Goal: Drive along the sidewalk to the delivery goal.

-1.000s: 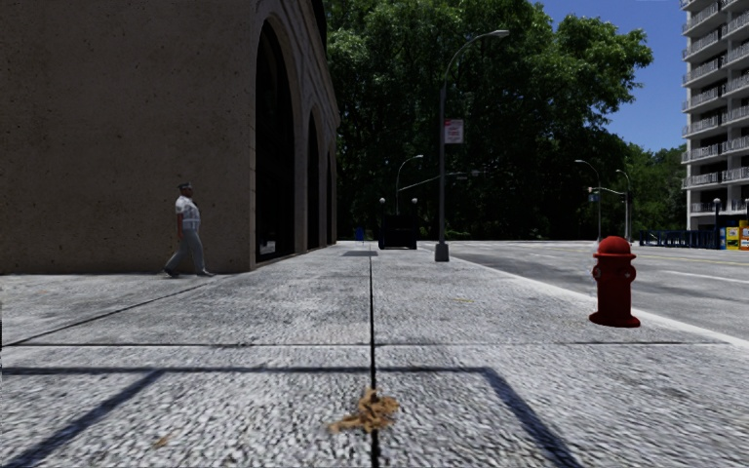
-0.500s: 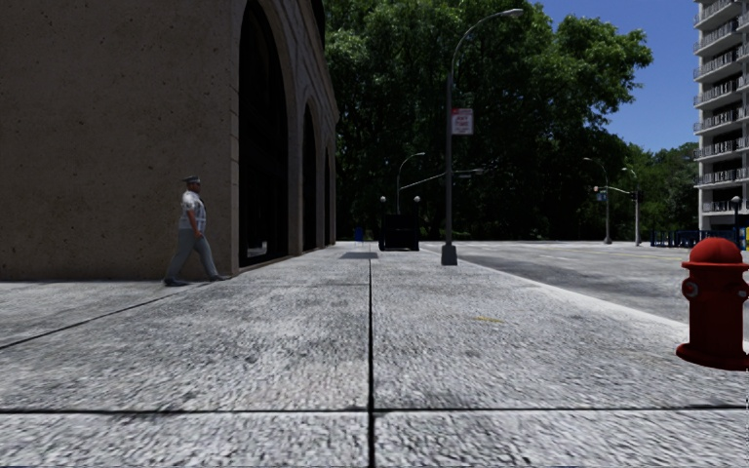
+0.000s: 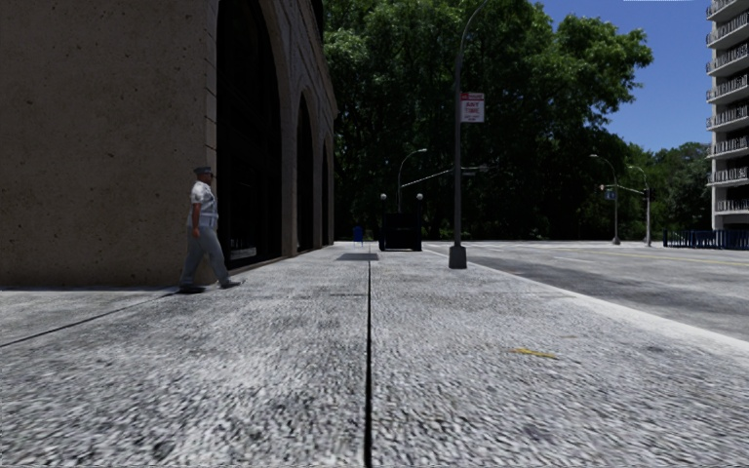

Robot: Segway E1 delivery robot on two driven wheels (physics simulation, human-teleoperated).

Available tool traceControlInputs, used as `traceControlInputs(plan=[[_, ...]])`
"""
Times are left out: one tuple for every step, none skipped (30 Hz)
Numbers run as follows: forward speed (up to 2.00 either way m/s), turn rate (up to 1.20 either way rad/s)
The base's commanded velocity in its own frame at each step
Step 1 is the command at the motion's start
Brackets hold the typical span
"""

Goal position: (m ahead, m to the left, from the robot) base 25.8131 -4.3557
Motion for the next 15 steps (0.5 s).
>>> traceControlInputs(plan=[[1.98, 0.00], [1.98, 0.00], [1.98, 0.00], [1.98, 0.00], [1.98, 0.00], [1.98, 0.00], [1.98, 0.00], [1.98, 0.00], [1.98, 0.00], [1.98, 0.00], [1.98, 0.00], [1.98, 0.00], [1.98, 0.00], [1.98, 0.00], [1.98, 0.00]])
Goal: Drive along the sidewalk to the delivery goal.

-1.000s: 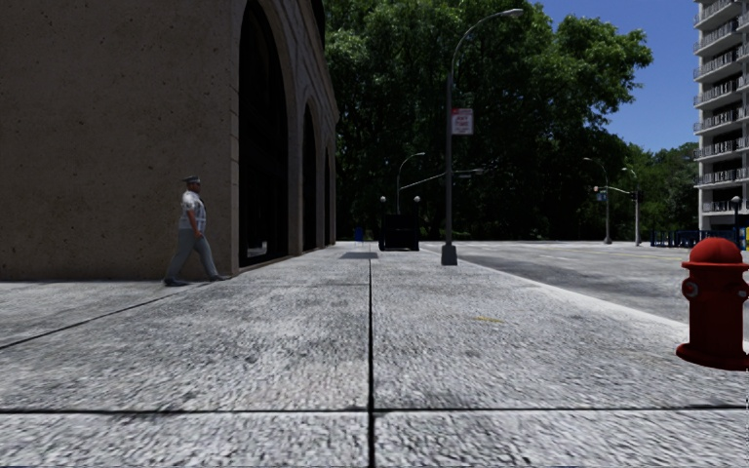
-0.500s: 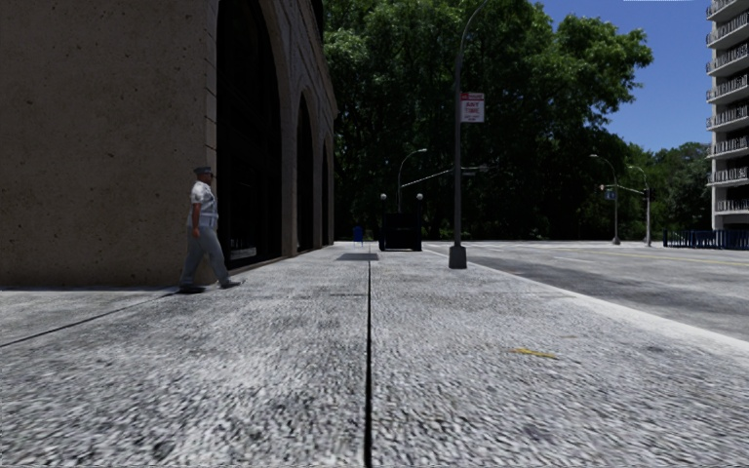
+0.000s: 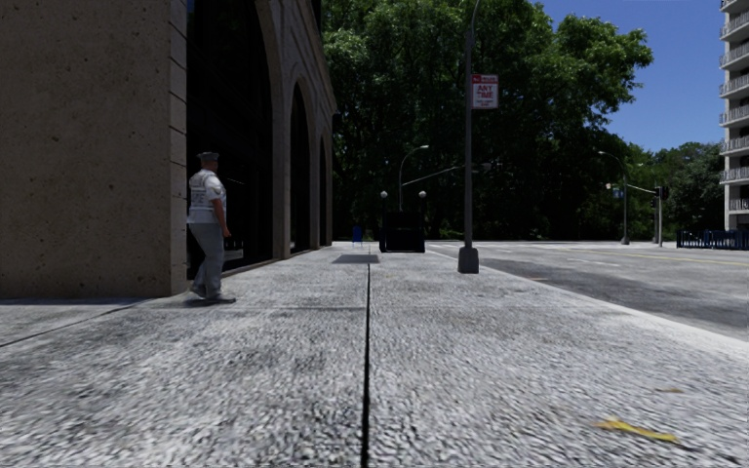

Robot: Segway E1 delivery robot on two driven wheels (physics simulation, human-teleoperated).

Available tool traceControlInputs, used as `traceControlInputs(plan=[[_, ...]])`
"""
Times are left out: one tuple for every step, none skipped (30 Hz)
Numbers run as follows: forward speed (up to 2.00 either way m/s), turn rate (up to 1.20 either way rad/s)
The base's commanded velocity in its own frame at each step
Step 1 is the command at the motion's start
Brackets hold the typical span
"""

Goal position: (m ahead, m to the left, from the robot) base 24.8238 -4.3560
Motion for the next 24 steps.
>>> traceControlInputs(plan=[[1.98, 0.00], [1.98, 0.00], [1.98, 0.00], [1.98, 0.00], [1.98, 0.00], [1.98, 0.00], [1.98, 0.00], [1.98, 0.00], [1.98, 0.00], [1.98, 0.00], [1.98, 0.00], [1.98, 0.00], [1.98, 0.00], [1.98, 0.00], [1.98, 0.00], [1.98, 0.00], [1.98, 0.00], [1.98, 0.00], [1.98, 0.00], [1.98, 0.00], [1.98, 0.00], [1.98, 0.00], [1.98, 0.00], [1.98, 0.00]])
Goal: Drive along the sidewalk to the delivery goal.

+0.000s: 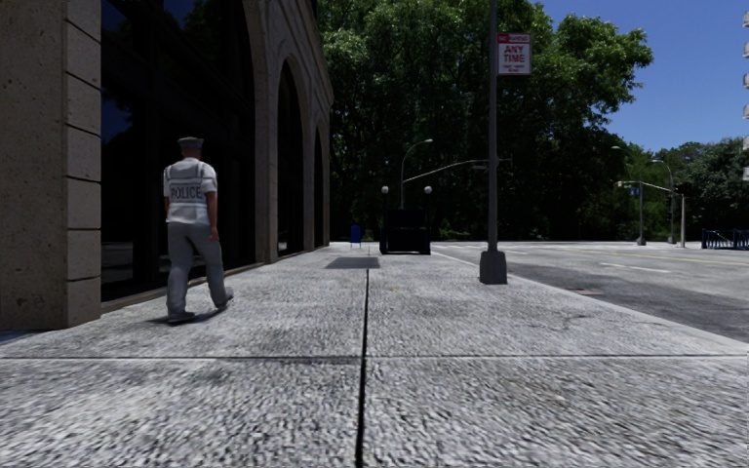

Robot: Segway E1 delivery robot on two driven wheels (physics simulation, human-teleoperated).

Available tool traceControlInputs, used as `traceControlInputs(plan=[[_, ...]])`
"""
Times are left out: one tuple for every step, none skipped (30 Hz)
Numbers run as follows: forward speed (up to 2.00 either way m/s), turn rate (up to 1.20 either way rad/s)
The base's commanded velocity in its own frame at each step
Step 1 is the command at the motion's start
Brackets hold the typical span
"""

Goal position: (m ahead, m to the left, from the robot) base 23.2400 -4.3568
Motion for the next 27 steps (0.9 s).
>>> traceControlInputs(plan=[[1.98, 0.00], [1.98, 0.00], [1.98, 0.00], [1.98, 0.00], [1.98, 0.00], [1.98, 0.00], [1.98, 0.00], [1.98, 0.00], [1.98, 0.00], [1.98, 0.00], [1.98, 0.00], [1.98, 0.00], [1.98, 0.00], [1.98, 0.00], [1.98, 0.00], [1.98, 0.00], [1.98, 0.00], [1.98, 0.00], [1.98, 0.00], [1.98, 0.00], [1.98, 0.00], [1.98, 0.00], [1.98, 0.00], [1.98, 0.00], [1.98, 0.00], [1.98, 0.00], [1.98, 0.00]])
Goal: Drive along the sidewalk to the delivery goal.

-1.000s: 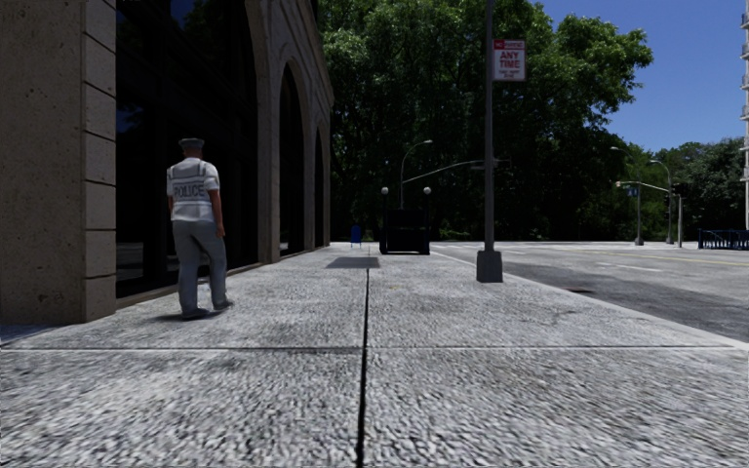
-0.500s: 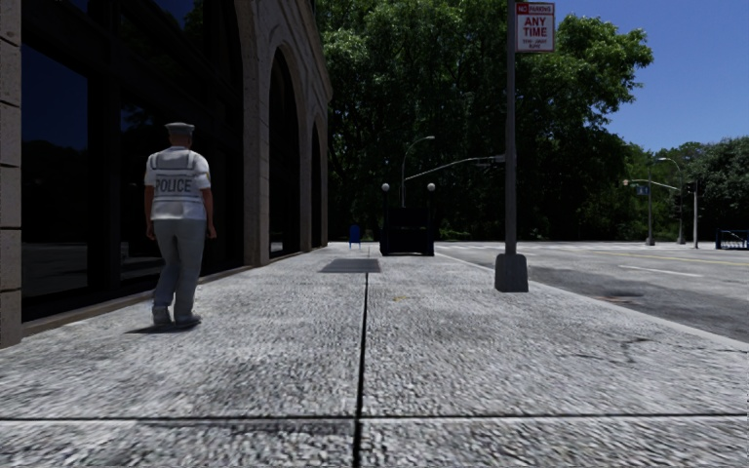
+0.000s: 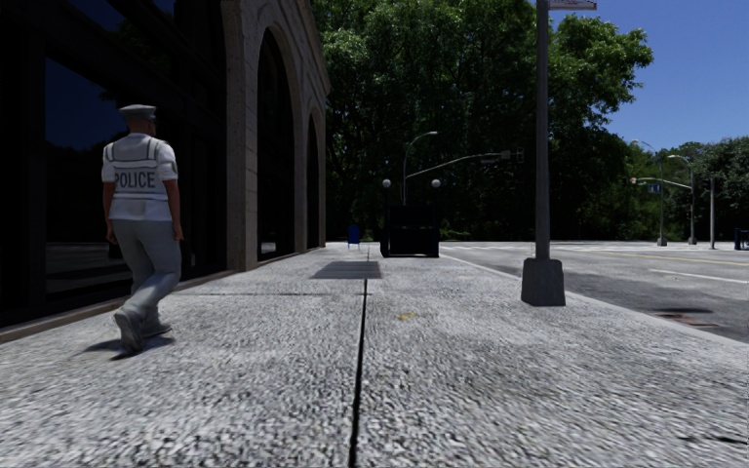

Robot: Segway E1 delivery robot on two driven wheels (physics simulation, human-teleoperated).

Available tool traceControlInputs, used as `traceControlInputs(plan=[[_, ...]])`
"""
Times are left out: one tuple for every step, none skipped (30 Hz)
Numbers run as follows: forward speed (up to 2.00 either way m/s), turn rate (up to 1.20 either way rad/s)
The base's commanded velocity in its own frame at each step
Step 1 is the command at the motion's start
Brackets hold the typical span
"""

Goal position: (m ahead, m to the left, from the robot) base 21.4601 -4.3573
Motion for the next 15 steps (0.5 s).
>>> traceControlInputs(plan=[[1.98, 0.00], [1.98, 0.00], [1.98, 0.00], [1.98, 0.00], [1.98, 0.00], [1.98, 0.00], [1.98, 0.00], [1.98, 0.00], [1.98, 0.00], [1.98, 0.00], [1.98, 0.00], [1.98, 0.00], [1.98, 0.00], [1.98, 0.00], [1.98, 0.00]])
